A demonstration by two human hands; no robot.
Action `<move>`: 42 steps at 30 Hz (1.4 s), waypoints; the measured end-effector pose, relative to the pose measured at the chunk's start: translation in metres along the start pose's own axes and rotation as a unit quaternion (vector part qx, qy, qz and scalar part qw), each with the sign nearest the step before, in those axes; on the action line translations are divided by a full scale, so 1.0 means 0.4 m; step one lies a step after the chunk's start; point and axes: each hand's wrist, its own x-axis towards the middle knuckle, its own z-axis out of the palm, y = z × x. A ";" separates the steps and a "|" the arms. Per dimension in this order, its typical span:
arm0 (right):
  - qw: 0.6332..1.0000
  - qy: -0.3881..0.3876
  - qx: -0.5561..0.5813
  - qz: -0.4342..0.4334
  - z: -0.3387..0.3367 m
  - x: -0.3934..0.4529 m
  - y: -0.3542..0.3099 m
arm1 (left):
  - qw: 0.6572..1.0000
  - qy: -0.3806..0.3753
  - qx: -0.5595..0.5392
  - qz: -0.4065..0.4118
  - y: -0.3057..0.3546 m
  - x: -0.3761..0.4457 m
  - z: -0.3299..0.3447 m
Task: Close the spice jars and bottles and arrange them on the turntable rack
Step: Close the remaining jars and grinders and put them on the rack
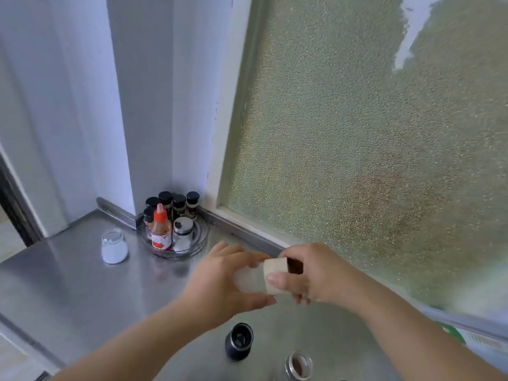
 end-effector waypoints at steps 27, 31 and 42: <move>0.997 -0.018 -0.002 -0.076 0.125 0.221 -0.111 | 0.974 0.005 -0.168 -0.153 -0.213 -0.024 -0.126; 0.996 0.036 -0.018 -0.083 0.173 0.276 -0.101 | 0.954 0.015 -0.238 -0.180 -0.246 -0.003 -0.132; 0.992 0.104 0.052 0.051 0.250 0.485 -0.045 | 0.955 -0.049 -0.155 -0.247 -0.422 0.095 -0.106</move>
